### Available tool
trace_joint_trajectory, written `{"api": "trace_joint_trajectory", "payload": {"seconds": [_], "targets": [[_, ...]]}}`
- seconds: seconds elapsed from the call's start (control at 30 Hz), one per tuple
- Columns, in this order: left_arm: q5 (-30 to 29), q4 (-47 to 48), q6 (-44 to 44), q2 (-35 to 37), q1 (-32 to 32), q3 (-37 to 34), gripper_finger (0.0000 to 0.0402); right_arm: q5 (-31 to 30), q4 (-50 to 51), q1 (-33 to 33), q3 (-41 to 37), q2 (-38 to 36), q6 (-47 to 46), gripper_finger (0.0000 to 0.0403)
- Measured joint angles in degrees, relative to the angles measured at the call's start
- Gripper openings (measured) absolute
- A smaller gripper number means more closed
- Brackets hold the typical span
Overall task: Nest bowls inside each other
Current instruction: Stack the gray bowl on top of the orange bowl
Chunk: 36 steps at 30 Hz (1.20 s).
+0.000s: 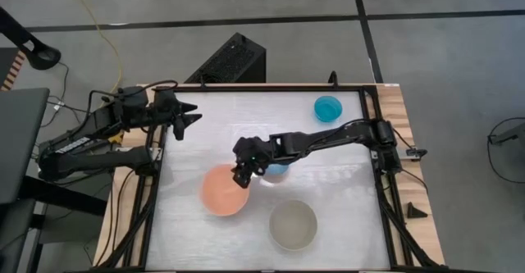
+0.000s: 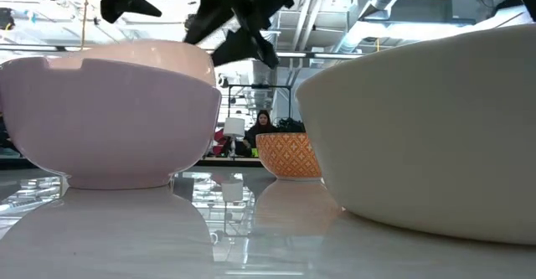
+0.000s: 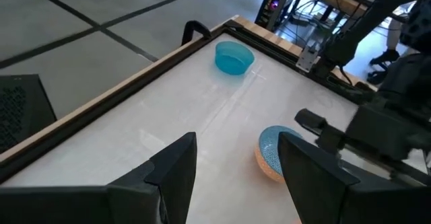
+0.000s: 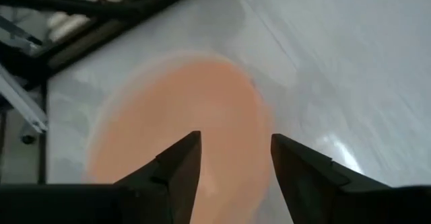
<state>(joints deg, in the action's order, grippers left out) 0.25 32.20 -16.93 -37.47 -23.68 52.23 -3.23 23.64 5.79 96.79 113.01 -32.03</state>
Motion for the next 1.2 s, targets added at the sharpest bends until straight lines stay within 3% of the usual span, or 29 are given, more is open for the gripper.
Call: {"api": "trace_joint_trajectory", "payload": {"seconds": [0.6,0.83,1.2], "targets": [[1.4,3.2,0.8,0.0,0.0,0.0,0.0197,-1.8,22.5,14.3,0.0,0.0,-14.6,0.0212],[1.6,3.2,0.9,0.0,0.0,0.0,0.0197,-2.8,36.5,15.6,0.0,0.0,-13.3,0.0212],[3.6,3.2,0.8,0.0,0.0,0.0,0.0197,0.5,44.9,16.4,-1.9,-1.0,-8.2,0.0213]]}}
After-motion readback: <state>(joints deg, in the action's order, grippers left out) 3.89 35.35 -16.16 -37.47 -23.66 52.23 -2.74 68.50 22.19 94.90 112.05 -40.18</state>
